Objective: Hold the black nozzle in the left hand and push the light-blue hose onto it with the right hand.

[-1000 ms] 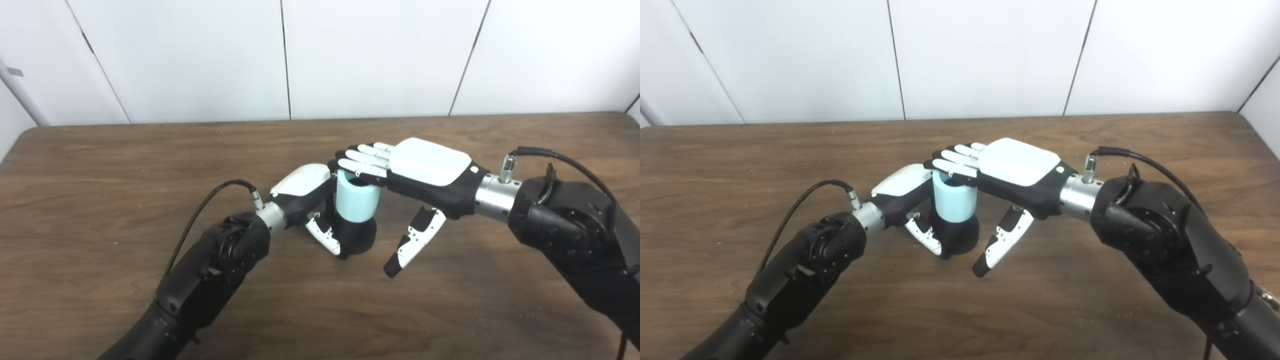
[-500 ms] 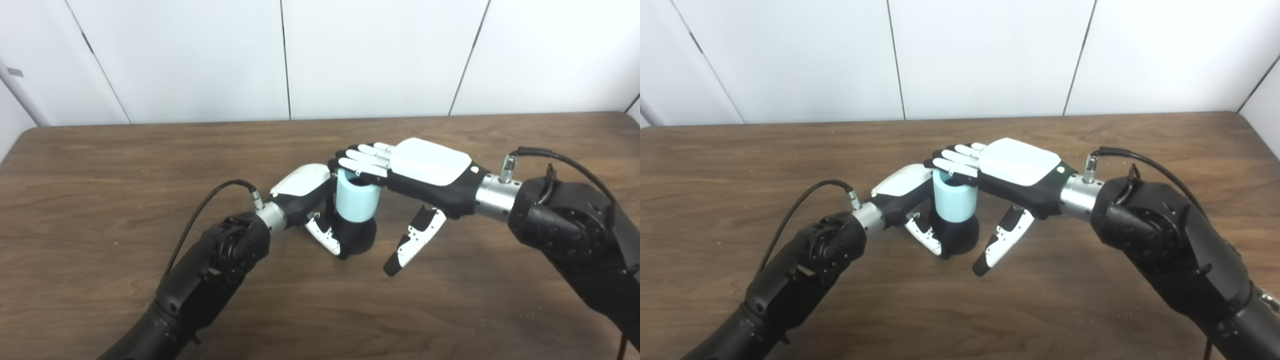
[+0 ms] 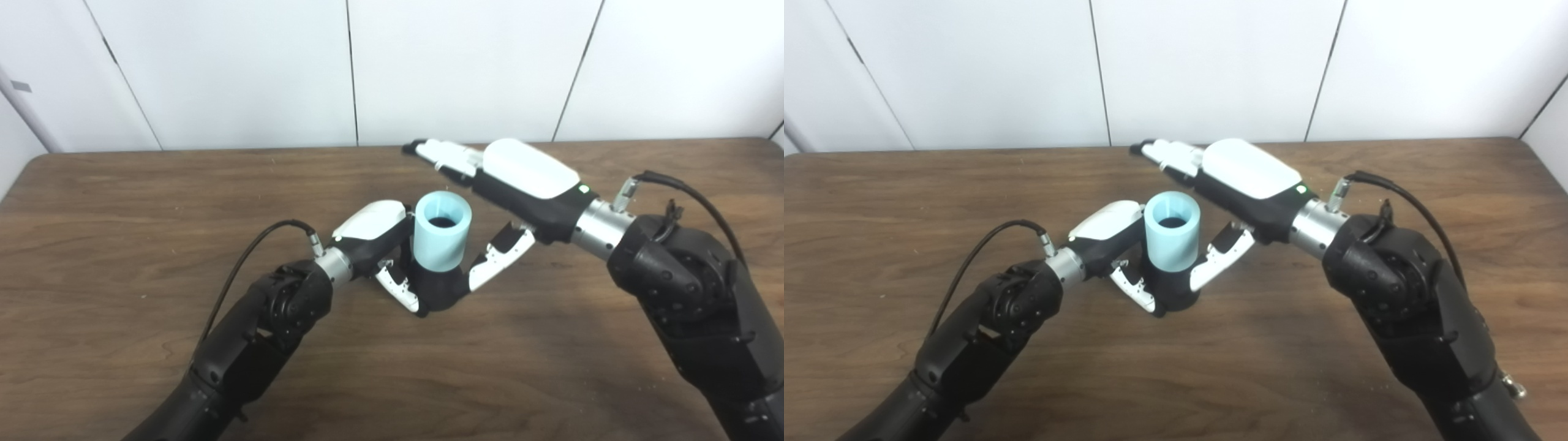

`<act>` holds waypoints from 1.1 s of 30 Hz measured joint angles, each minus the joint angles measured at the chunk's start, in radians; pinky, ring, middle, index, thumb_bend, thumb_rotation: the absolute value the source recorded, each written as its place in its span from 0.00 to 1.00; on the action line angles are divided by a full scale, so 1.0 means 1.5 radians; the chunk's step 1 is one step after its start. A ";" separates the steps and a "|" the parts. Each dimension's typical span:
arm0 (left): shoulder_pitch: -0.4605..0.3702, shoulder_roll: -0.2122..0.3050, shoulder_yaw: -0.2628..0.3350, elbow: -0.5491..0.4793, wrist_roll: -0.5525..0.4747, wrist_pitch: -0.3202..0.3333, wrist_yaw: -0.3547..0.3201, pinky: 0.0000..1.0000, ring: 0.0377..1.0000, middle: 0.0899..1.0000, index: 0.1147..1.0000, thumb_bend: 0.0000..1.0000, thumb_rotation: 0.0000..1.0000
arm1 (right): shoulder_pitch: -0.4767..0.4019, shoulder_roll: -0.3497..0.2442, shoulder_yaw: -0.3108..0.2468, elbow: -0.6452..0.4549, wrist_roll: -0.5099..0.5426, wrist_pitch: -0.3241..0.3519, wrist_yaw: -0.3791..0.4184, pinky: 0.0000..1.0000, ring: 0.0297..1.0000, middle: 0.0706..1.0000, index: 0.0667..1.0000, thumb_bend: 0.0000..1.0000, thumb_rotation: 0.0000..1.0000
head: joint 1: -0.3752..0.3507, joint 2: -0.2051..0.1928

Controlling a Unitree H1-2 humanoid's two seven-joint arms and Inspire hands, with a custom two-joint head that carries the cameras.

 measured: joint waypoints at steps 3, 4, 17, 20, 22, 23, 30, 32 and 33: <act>0.000 0.000 0.000 0.000 0.000 0.000 0.000 1.00 0.57 0.41 0.43 0.53 0.00 | 0.009 0.000 -0.018 0.000 -0.004 0.017 -0.003 0.83 0.97 1.00 1.00 0.86 0.29 | 0.000 0.000; 0.000 0.000 0.000 0.000 0.000 0.000 0.000 1.00 0.57 0.41 0.43 0.53 0.00 | 0.013 0.000 -0.022 0.000 -0.003 0.019 -0.005 0.82 0.97 1.00 1.00 0.87 0.29 | -0.001 -0.001; 0.000 0.001 0.001 0.000 0.000 0.000 0.000 1.00 0.58 0.43 0.42 0.53 0.00 | 0.058 0.007 -0.038 -0.001 0.023 0.061 -0.007 0.75 0.95 0.99 1.00 0.85 0.08 | 0.001 -0.007; 0.000 0.001 0.002 -0.001 0.000 0.000 0.000 1.00 0.59 0.43 0.42 0.53 0.00 | 0.060 -0.018 -0.026 -0.008 0.033 0.106 0.042 0.71 0.89 0.94 0.96 0.81 0.02 | 0.001 -0.010; 0.001 0.002 0.004 -0.002 0.000 0.000 0.000 1.00 0.59 0.43 0.42 0.53 0.00 | 0.067 -0.021 -0.032 -0.012 0.037 0.134 0.044 0.66 0.83 0.88 0.93 0.77 0.00 | 0.001 -0.010; 0.002 0.002 0.005 -0.002 -0.001 0.000 0.000 1.00 0.60 0.43 0.43 0.53 0.00 | 0.075 -0.012 -0.047 -0.012 0.042 0.139 0.033 0.63 0.80 0.86 0.92 0.76 0.00 | 0.001 -0.010; 0.013 0.003 0.035 -0.003 -0.024 0.001 -0.006 1.00 0.85 0.85 0.81 0.93 0.17 | 0.164 0.103 -0.097 0.037 0.079 0.092 -0.125 0.53 0.71 0.79 0.89 0.74 0.08 | 0.006 -0.012; 0.023 0.000 0.050 -0.003 -0.036 0.001 0.002 1.00 0.91 0.91 0.87 0.97 0.20 | 0.172 0.109 -0.104 0.046 0.083 0.083 -0.153 0.53 0.71 0.79 0.89 0.74 0.08 | 0.006 -0.012; 0.030 -0.001 0.058 -0.003 -0.039 0.000 0.009 1.00 0.96 0.95 0.92 0.99 0.23 | 0.173 0.111 -0.111 0.047 0.084 0.080 -0.167 0.53 0.70 0.79 0.88 0.73 0.07 | 0.006 -0.012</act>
